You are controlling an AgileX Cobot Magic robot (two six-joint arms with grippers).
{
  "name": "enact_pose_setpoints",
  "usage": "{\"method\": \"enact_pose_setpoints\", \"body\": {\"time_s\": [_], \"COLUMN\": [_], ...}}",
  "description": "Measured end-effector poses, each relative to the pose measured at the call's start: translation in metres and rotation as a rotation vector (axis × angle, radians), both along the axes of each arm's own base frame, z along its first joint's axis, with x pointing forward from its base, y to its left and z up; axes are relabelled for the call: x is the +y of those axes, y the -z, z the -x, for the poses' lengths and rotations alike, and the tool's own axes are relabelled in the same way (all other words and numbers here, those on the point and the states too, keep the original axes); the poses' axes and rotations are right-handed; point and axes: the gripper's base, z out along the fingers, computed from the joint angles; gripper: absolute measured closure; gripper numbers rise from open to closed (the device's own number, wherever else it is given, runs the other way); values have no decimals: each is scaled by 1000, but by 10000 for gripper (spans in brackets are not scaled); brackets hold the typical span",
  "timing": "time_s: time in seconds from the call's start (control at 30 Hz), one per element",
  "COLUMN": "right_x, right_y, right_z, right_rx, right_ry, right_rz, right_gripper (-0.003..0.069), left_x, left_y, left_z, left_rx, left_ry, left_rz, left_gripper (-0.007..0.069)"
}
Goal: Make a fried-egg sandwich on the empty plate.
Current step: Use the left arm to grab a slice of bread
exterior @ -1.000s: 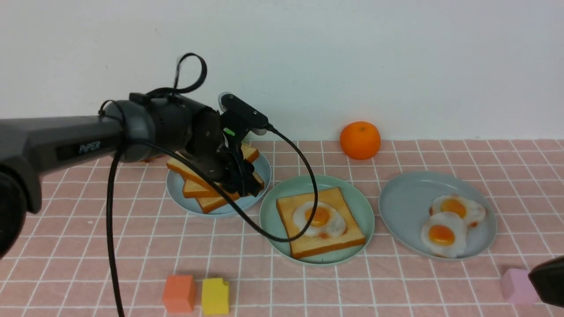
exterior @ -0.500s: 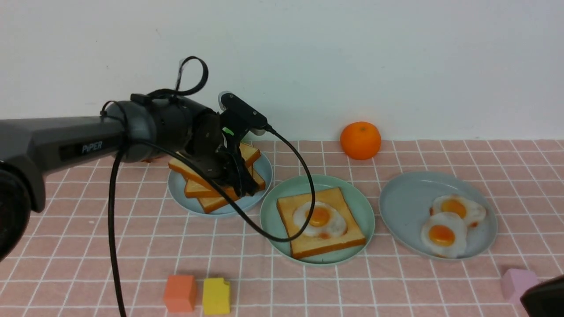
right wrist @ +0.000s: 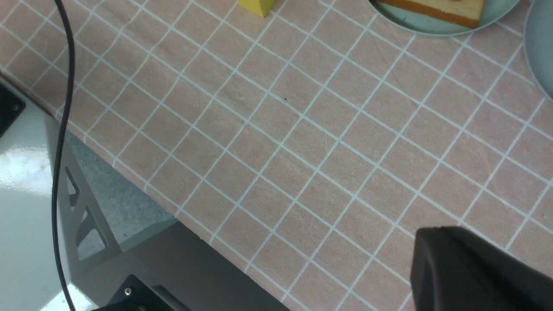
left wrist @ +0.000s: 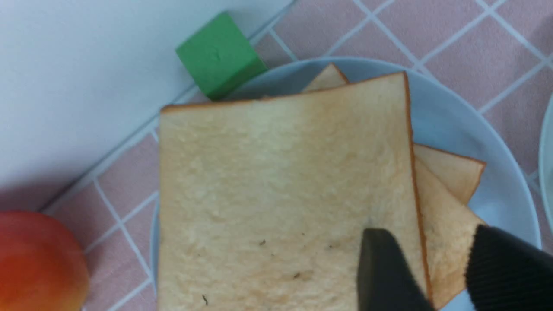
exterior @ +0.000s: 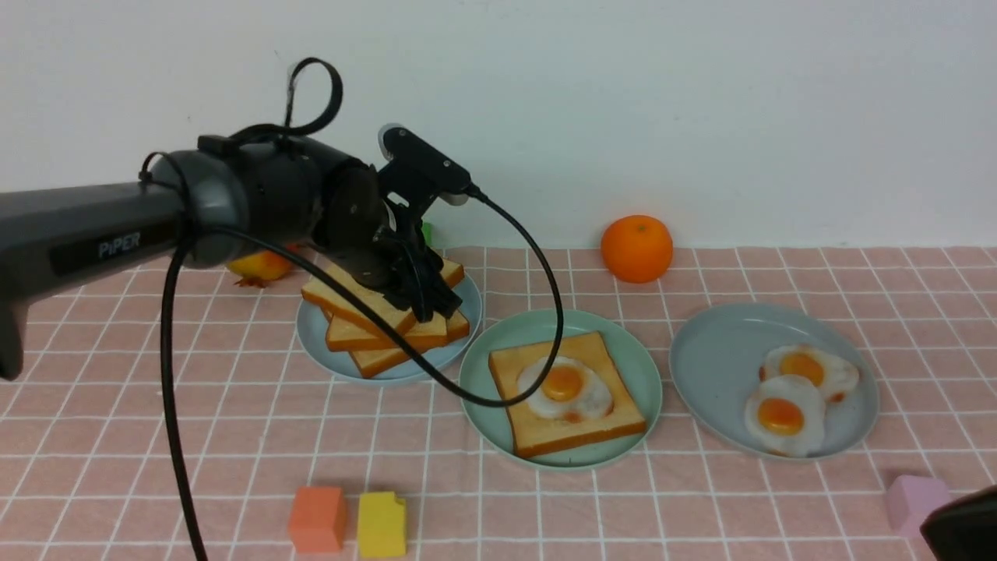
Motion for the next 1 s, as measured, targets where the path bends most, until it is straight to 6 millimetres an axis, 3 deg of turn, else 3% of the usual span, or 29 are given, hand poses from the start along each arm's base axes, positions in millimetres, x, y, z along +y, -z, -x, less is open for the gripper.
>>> {"method": "enact_pose_setpoints", "body": {"time_s": [0.23, 0.47, 0.57, 0.73, 0.87, 1.0], "right_x": [0, 0, 0, 0, 2, 1], "right_y": [0, 0, 0, 0, 0, 0], "right_z": [0, 0, 0, 0, 3, 4], "right_rx": [-1, 0, 0, 4, 30, 32], "right_ry": [-2, -2, -2, -4, -14, -17], "right_rz": [1, 0, 0, -3, -20, -26], "right_gripper": [627, 627, 626, 624, 622, 619], "left_x": [0, -1, -2, -1, 0, 1], "left_y": [3, 36, 40, 41, 39, 25], "left_z": [-3, -11, -12, -14, -13, -9], "left_rx": [-20, 28, 26, 32, 32, 20], "left_ry": [-1, -1, 3, -13, -17, -14], "left_rz": [14, -9, -16, -9, -11, -16], "left_gripper": [247, 246, 257, 379, 571, 575]}}
